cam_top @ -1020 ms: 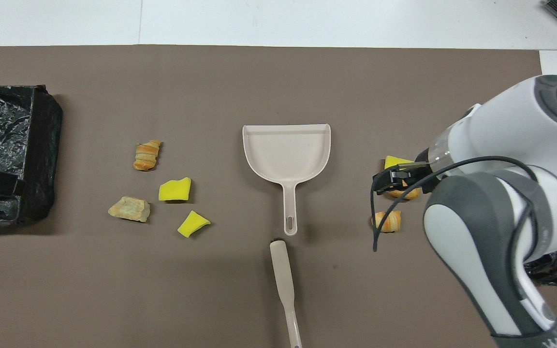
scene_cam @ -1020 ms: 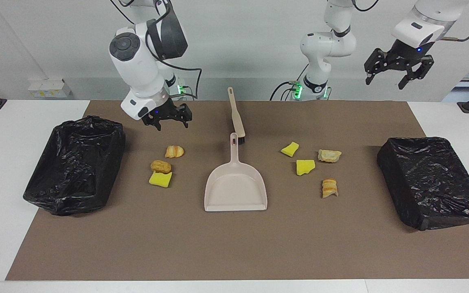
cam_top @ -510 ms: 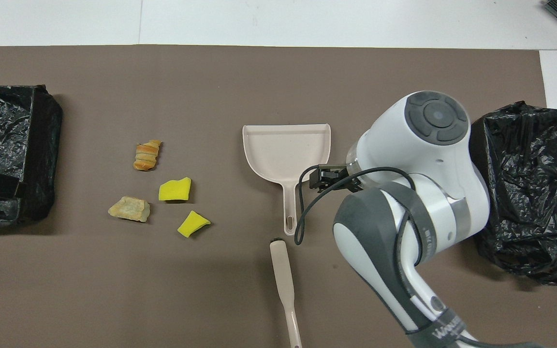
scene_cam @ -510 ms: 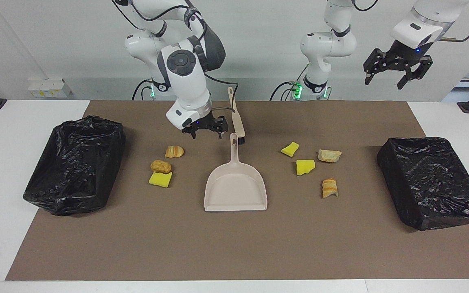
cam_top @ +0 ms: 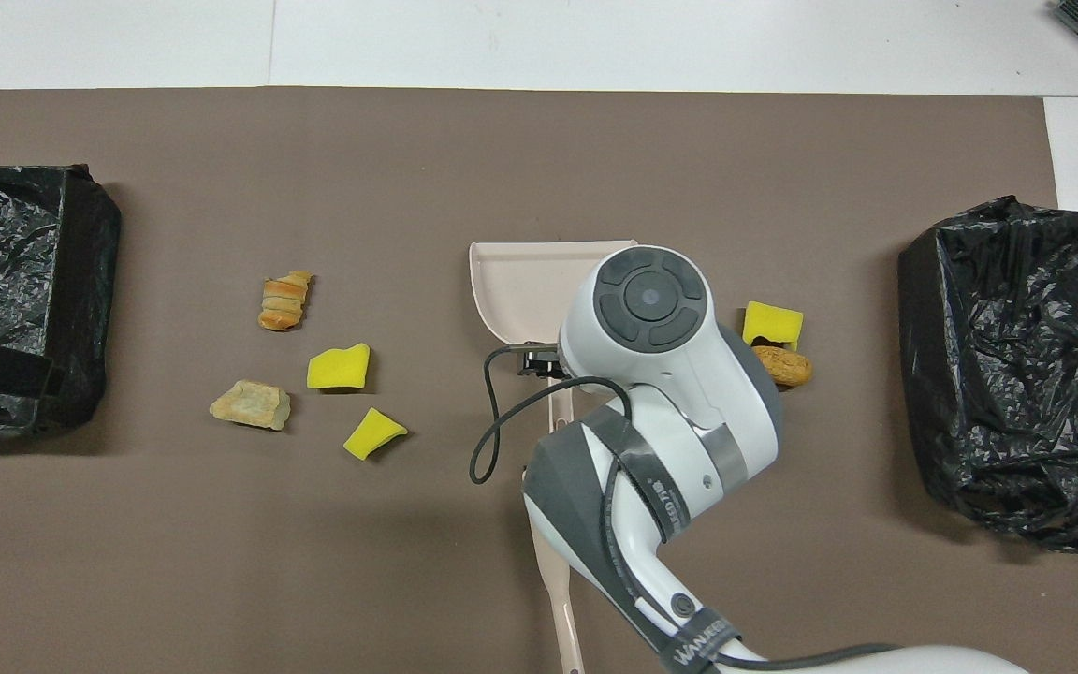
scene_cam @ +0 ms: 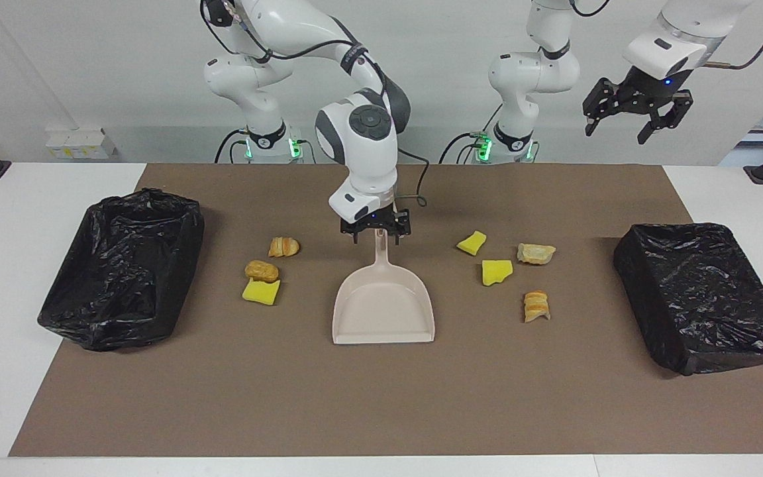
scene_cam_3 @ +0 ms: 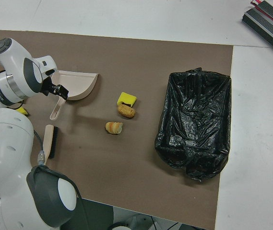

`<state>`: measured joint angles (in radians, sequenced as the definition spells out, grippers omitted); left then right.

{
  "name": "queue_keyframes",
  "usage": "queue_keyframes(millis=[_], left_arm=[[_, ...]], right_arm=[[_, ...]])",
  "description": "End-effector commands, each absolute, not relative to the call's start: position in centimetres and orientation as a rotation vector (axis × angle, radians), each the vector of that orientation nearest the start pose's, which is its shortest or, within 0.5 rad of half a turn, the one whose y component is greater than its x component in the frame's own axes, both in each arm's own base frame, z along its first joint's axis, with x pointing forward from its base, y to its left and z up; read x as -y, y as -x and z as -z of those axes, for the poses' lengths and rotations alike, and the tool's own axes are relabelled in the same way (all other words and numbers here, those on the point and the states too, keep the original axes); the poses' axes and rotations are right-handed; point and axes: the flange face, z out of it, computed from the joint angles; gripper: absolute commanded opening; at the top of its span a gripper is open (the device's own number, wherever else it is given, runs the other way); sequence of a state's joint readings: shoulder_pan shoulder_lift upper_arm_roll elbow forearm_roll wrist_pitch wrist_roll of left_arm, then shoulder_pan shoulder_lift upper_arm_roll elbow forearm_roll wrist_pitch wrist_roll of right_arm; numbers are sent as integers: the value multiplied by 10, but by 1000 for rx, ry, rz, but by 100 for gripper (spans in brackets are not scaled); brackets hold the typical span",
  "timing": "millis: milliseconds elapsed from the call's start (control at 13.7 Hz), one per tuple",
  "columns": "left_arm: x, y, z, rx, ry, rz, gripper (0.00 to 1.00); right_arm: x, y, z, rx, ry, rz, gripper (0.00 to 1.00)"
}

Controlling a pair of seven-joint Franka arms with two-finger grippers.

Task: Sweep and dump trash in bin
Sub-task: 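Reach the right gripper to the beige dustpan handle and grasp it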

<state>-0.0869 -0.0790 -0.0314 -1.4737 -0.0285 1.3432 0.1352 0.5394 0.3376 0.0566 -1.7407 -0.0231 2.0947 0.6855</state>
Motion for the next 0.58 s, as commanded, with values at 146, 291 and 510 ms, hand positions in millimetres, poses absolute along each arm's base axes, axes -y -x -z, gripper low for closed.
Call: queue_keyframes(millis=[146,291,510], left_arm=[[64,-491,-690,-398,3146,-73,100],[64,-493,-691,-395,3147,-56,100],[65,-492,-689,-397,3147,-63,100]], right_arm=[[-366,-532,-345,-148,3192,64,72],[-366,-521,-344,-150,3204,46,53],[-379,-508,-350,-116,3216,31,41]])
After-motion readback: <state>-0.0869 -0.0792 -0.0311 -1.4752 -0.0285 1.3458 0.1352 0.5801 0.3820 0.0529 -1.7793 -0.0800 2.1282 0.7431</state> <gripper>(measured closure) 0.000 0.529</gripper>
